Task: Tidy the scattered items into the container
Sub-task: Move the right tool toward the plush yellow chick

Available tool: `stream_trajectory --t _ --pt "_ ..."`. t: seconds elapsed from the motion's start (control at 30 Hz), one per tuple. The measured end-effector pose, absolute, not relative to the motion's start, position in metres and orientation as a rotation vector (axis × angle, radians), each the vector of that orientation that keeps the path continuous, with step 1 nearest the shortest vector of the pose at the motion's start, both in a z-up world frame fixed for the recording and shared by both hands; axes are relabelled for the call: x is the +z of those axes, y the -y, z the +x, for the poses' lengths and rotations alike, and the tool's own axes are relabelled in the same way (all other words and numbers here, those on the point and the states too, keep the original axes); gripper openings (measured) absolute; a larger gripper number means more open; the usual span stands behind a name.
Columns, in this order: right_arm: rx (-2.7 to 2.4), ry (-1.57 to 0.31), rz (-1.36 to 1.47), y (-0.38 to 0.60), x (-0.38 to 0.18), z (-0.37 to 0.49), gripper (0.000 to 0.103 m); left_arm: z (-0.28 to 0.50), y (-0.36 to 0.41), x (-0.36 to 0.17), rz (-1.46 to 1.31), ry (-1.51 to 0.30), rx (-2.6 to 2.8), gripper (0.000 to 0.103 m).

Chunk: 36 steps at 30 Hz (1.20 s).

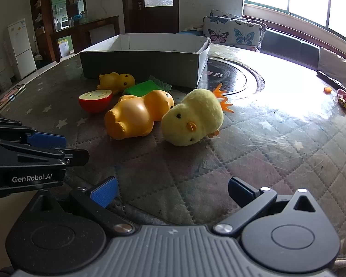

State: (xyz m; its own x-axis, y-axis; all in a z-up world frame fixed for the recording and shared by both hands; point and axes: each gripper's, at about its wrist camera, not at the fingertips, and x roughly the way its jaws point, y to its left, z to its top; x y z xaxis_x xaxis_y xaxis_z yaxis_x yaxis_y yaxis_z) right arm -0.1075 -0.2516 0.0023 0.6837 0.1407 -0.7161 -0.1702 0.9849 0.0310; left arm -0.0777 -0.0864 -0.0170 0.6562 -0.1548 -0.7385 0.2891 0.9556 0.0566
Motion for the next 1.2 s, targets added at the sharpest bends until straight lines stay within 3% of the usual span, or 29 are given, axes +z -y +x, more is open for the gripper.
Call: stream_trajectory --t 1.2 --pt "0.171 -0.796 -0.034 0.257 0.009 -0.08 0.102 -0.047 0.089 -0.013 0.161 -0.855 -0.277 0.04"
